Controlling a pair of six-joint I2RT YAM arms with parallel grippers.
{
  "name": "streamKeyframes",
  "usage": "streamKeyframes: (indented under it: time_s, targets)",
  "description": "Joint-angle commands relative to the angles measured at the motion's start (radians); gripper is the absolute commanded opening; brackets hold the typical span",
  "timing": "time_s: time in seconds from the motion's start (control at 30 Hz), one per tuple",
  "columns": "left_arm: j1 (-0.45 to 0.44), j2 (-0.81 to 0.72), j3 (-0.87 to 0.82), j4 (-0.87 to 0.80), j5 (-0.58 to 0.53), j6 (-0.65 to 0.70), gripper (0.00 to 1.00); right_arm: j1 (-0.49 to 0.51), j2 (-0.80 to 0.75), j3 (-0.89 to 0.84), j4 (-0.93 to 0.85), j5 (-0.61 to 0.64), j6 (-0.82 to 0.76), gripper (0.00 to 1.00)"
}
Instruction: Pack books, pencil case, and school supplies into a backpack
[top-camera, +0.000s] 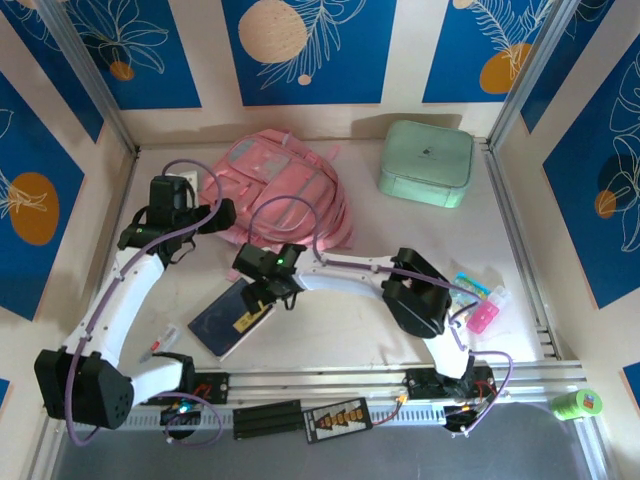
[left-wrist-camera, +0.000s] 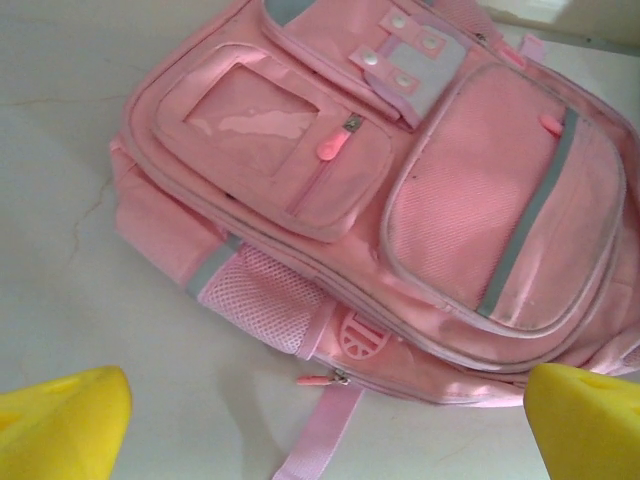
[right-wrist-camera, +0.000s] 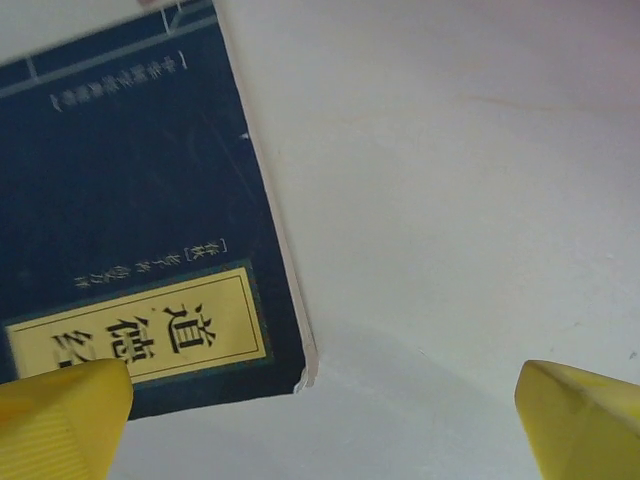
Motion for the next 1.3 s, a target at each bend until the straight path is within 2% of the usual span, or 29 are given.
streamKeyframes:
  time_s: [0.0, 0.17, 0.33, 0.67, 0.87, 0.97, 1.13, 1.27]
  targets:
    - [0.021, -0.011, -0.019, -0.005, -0.003, -0.016, 1.00, 0.013, 0.051, 0.071, -0.144, 0.026, -0.041, 0.98]
    - [0.026, -0.009, -0.024, 0.003, 0.010, -0.017, 1.00, 0.001, 0.109, 0.115, -0.184, -0.009, -0.027, 0.99]
    - [0.029, -0.004, -0.025, 0.007, 0.016, -0.016, 1.00, -0.023, 0.117, 0.085, -0.203, -0.005, -0.001, 0.99]
    - [0.031, 0.008, -0.024, 0.010, 0.037, -0.014, 1.00, -0.141, 0.054, -0.064, -0.249, 0.139, 0.044, 0.98]
    - [0.031, 0.009, -0.023, 0.007, 0.048, -0.013, 1.00, -0.194, -0.045, -0.123, -0.214, 0.160, 0.105, 0.98]
    - [0.031, 0.011, -0.024, 0.011, 0.054, -0.013, 1.00, -0.156, -0.074, -0.112, -0.173, 0.126, 0.064, 0.97]
    - [0.032, 0.014, -0.021, 0.012, 0.055, -0.013, 1.00, -0.033, -0.051, -0.044, -0.147, 0.095, 0.089, 0.97]
    - [0.033, 0.011, -0.024, 0.011, 0.052, -0.011, 1.00, -0.011, 0.002, -0.014, -0.153, 0.061, 0.128, 0.97]
